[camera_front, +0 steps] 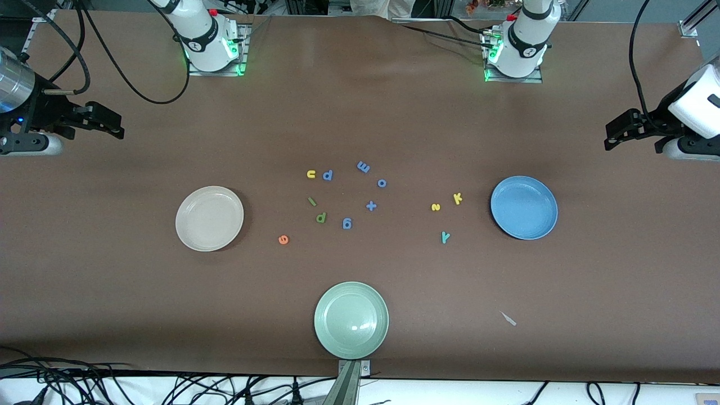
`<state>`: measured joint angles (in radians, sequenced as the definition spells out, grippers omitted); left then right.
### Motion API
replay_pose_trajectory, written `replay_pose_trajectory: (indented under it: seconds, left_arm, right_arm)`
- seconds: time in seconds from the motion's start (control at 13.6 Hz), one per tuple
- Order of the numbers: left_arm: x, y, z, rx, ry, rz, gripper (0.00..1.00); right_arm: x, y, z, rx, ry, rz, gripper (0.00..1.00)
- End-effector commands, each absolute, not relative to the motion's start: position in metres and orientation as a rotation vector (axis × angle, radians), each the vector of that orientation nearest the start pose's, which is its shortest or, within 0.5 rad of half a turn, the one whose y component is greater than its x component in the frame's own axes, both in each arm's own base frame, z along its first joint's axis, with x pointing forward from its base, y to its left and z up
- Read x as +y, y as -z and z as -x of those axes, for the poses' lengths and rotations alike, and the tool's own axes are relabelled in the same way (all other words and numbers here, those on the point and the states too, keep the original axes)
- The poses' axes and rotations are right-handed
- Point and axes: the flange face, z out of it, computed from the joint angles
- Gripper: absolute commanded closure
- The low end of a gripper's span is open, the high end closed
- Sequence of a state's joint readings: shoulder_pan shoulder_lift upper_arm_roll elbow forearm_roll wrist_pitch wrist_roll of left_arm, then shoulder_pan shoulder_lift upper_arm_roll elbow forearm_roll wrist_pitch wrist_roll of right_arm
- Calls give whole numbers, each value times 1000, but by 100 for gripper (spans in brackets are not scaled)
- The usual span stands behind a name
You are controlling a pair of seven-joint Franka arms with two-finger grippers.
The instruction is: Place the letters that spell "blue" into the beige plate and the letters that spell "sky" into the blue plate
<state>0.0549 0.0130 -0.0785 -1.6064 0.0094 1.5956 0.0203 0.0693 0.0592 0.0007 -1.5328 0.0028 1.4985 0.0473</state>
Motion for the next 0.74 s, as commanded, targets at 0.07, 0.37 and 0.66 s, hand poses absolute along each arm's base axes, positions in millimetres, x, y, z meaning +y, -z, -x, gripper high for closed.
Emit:
replay_pose_trajectory:
  seconds: [0.07, 0.37, 0.66]
  left_arm:
    - [-12, -608, -563, 79, -34, 3152, 0]
    - [-13, -608, -563, 84, -34, 3152, 0]
    - [-13, -609, -563, 82, -31, 3143, 0]
  right_arm:
    - [42, -604, -561, -25, -141, 3125, 0]
    - [47, -603, -560, -39, -150, 3132, 0]
    - [50, -600, -561, -41, -151, 3119, 0]
